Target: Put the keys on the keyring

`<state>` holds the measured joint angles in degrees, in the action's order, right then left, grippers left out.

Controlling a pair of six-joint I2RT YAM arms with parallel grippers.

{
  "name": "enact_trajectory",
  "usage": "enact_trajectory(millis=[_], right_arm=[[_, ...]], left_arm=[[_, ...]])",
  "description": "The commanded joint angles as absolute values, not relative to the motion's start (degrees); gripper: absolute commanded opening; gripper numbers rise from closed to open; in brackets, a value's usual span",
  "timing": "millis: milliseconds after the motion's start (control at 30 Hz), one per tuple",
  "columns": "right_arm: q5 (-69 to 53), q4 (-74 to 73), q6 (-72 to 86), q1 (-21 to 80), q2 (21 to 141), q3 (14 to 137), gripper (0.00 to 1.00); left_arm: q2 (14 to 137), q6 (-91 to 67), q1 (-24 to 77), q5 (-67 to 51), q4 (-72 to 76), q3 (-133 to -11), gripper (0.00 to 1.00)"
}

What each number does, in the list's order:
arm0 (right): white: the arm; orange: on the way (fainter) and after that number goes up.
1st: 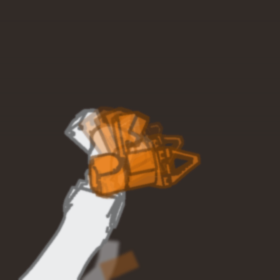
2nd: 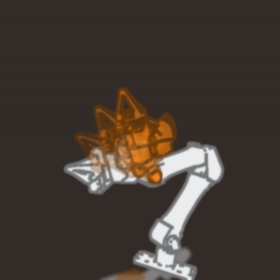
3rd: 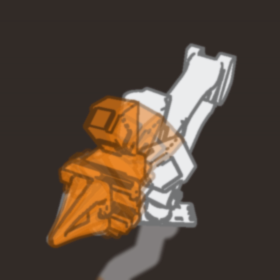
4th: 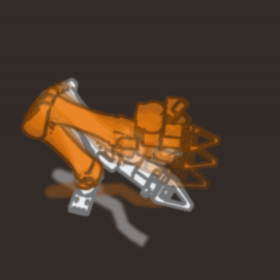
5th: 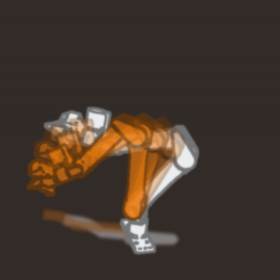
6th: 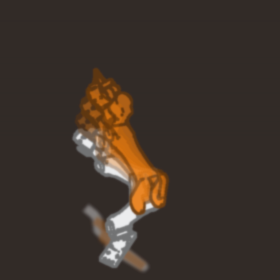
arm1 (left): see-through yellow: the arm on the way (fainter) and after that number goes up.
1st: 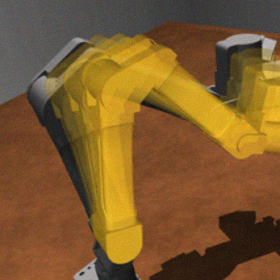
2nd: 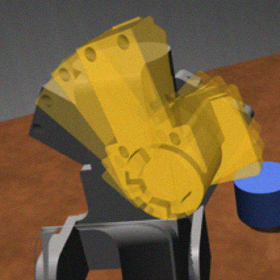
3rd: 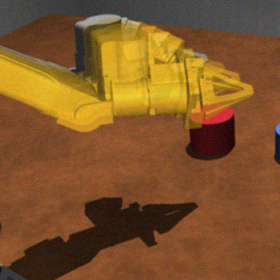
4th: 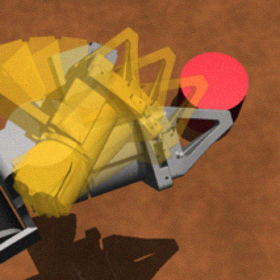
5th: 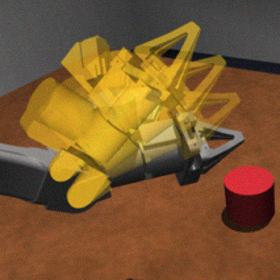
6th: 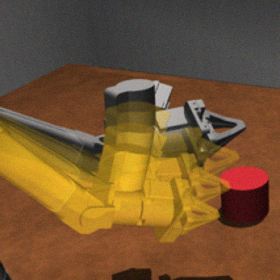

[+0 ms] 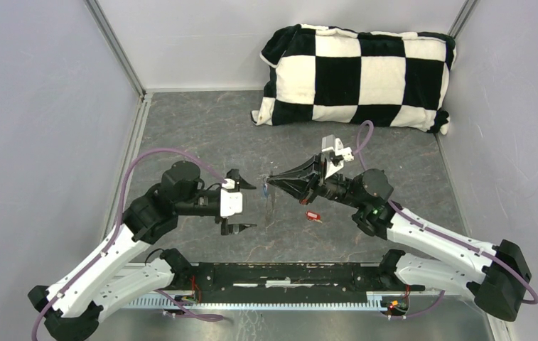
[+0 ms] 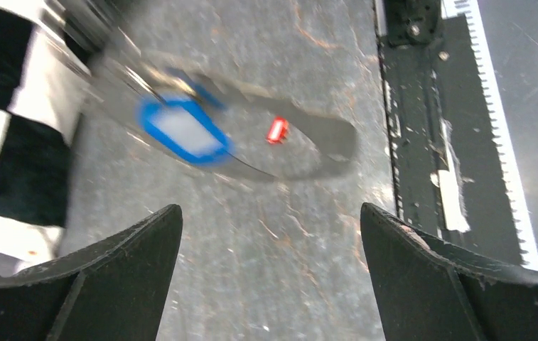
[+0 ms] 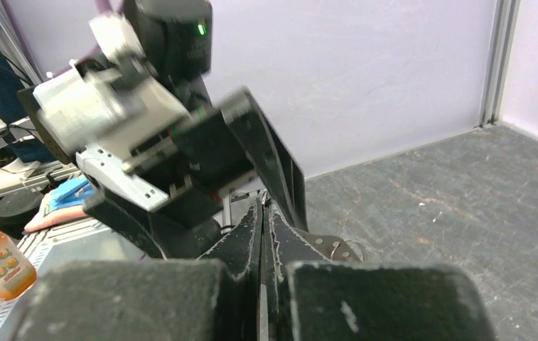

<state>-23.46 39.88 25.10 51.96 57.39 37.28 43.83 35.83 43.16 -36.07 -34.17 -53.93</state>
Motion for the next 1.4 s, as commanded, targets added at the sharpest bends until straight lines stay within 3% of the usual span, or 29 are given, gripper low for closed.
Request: enact_trajectory(millis=[0, 233, 567, 800, 1000, 1367], right_arm=[[-24.03, 40.27, 22.95, 51.59, 55.38, 42.11, 0.00], [-24.90, 39.86, 23.11, 50.81, 54.79, 44.67, 0.00], [-23.03, 40.65, 25.96, 50.50, 56.33, 47.67, 0.01], [-21.30, 39.88, 25.84, 50.45, 56.73, 48.66, 0.01], [-14.97, 39.27, 25.25, 50.42, 56.88, 48.58, 0.01], [-4.92, 35.45, 21.25, 53.54, 58.76, 50.86, 0.01]], left_arm=[[41.66, 28.22, 43.34, -35.02, -33.44, -48.30, 1.00], [41.00, 17.56, 43.24, -28.64, -20.91, -42.12, 1.00], [35.16, 17.50, 43.33, -43.81, -7.26, -34.72, 1.00], [37.25, 19.31, 43.33, -45.66, -5.60, -34.26, 1.00], [37.56, 21.75, 43.75, -33.35, 4.04, -32.00, 1.00], [39.93, 16.26, 48.42, -32.93, 9.93, -31.85, 1.00]])
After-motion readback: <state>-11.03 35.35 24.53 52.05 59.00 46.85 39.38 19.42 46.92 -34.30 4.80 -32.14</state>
